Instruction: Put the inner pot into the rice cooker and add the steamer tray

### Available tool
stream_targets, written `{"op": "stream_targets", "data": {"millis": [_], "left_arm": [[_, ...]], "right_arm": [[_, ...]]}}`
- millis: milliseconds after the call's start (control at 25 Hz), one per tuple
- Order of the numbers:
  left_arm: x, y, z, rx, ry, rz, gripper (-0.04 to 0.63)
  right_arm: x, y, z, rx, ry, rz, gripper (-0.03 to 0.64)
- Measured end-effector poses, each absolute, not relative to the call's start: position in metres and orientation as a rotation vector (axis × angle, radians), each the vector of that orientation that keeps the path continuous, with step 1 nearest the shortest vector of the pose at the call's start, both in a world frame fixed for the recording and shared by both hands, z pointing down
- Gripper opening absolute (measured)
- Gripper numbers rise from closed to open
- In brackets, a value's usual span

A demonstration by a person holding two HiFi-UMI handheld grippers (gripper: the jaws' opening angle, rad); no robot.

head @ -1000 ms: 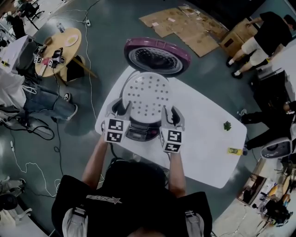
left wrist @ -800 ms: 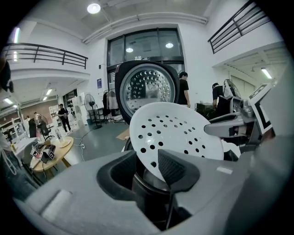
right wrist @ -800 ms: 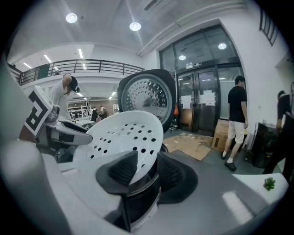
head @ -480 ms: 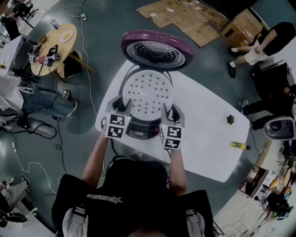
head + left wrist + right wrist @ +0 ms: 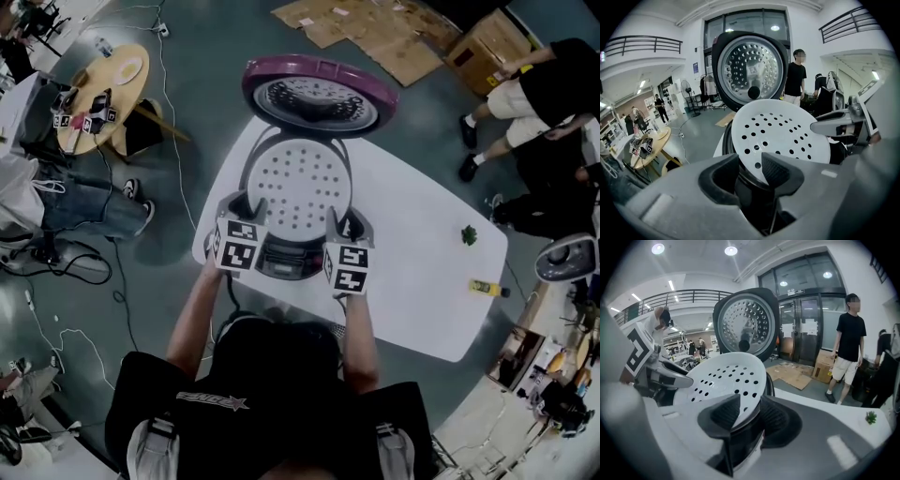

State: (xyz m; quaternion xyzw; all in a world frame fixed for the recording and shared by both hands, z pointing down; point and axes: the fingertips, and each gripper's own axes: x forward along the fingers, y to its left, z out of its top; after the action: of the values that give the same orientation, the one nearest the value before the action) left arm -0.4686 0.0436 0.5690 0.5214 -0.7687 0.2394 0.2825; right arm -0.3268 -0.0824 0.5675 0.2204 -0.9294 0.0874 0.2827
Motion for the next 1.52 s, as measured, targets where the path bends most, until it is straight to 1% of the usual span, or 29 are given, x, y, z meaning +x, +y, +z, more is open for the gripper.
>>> {"op": "stream_targets", "data": {"millis": [400,720,1040,1280,1520], "left_arm": [[-0.467,0.042,0.572,1.339,-1.989,0.685,0.163],[-0.468,0.04,0.574,1.34,-2.019,0.7,0.167],[-0.467,0.042,0.57,1.355,-2.04,0.671,0.218],[-0.463,0.044,0.557,1.371,-2.081,0.666,0.219],[-0.46,0.034,0.521,1.422,-2.182,0.615,0.219]], "right_arm": [[-0.328,-0.086,0.575,0.571,-2.411,0.288,0.137],[-0.328,-0.089,0.578,0.567,-2.409,0.283,0.144],[-0.325,-0.088,0.572,0.59,-2.443,0.277,0.158],[-0.319,-0.087,0.557,0.602,-2.472,0.253,0.158],[-0.309,-0.096,0.522,0.653,-2.55,0.195,0.158]]}}
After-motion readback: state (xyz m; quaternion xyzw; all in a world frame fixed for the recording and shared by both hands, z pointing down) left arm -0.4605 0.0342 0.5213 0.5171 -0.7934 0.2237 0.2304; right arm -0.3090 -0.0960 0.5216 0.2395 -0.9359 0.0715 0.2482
